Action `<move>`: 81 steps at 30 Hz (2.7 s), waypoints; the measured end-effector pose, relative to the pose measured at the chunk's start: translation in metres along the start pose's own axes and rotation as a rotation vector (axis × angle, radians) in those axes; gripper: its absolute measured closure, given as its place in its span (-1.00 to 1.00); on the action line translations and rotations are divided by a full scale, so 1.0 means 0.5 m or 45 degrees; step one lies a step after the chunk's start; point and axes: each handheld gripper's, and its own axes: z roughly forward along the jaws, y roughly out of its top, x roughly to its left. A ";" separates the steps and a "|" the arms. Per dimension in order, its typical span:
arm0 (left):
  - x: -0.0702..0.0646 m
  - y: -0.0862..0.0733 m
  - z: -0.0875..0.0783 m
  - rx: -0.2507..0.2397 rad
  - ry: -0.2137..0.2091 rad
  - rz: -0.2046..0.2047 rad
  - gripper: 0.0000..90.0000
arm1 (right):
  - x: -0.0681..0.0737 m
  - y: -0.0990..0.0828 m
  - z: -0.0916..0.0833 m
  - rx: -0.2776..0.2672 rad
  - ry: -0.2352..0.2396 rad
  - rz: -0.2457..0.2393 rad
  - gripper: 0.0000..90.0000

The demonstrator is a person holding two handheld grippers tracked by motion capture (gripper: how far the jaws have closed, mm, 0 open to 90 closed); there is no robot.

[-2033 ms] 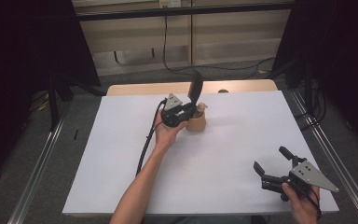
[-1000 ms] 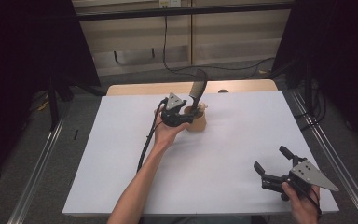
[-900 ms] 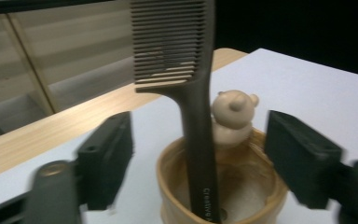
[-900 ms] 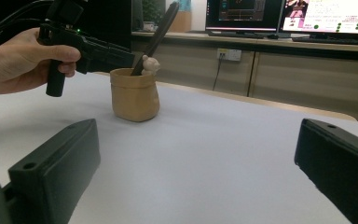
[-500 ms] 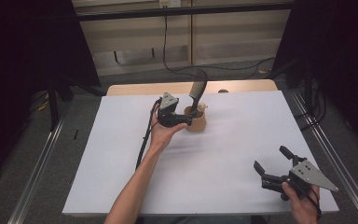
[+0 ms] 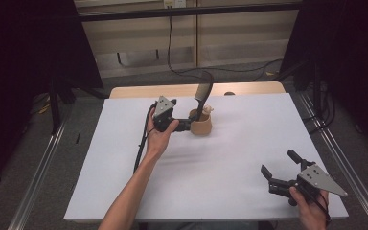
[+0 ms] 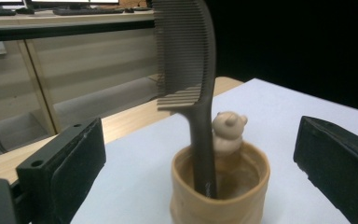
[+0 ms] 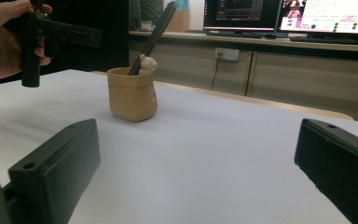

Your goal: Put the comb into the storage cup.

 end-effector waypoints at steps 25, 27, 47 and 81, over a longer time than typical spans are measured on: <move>0.001 -0.028 -0.089 -0.007 0.083 -0.034 -0.96 | -0.001 0.000 -0.001 -0.001 -0.005 -0.003 -1.00; 0.000 -0.032 -0.100 -0.029 0.109 -0.027 -0.97 | -0.002 0.000 0.000 -0.004 -0.006 -0.002 -1.00; -0.009 -0.063 -0.196 -0.068 0.117 -0.020 -0.96 | -0.006 -0.002 0.001 -0.001 -0.012 0.001 -1.00; -0.015 -0.107 -0.343 -0.106 0.254 -0.059 -0.95 | -0.001 -0.001 0.000 0.005 -0.034 -0.012 -0.97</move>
